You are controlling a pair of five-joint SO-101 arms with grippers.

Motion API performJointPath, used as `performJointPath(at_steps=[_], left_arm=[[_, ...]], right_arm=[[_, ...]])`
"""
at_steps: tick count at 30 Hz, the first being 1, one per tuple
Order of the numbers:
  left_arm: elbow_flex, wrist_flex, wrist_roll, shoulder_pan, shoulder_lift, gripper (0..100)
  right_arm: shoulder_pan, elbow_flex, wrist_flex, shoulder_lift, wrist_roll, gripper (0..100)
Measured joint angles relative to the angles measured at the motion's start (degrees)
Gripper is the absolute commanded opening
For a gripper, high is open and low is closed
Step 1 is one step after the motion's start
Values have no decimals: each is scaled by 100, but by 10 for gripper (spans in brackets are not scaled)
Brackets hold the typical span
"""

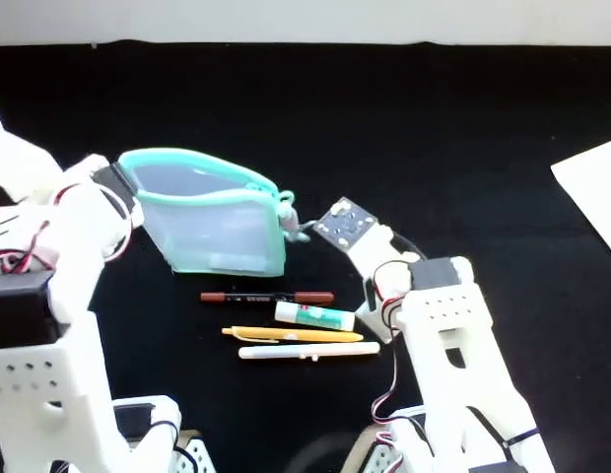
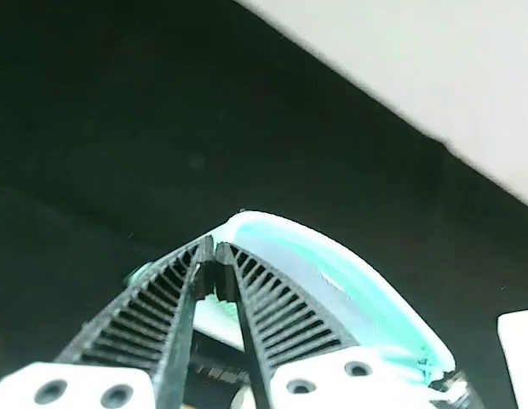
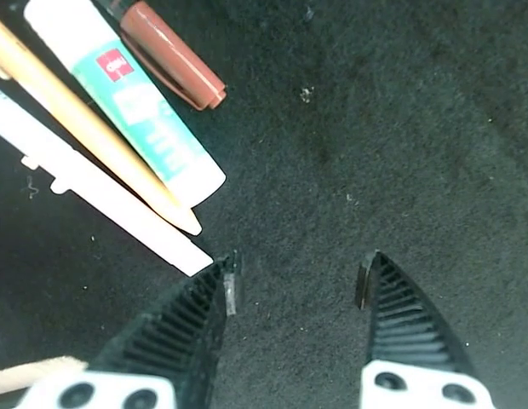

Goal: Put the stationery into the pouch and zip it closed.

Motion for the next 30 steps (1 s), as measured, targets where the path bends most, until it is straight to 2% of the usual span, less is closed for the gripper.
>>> performJointPath(at_steps=[10,18,21,30], left_arm=[[-202,281,0,-642,0,7],[-202,281,0,-738,0,7],[-202,343,-53,-527,0,7],[246,1029,-1415,448,-35,7]], right_arm=[[0,0,0,0,0,224],[0,0,-44,0,-114,224],[0,0,-62,0,-132,224],[0,62,-193,0,-149,224]])
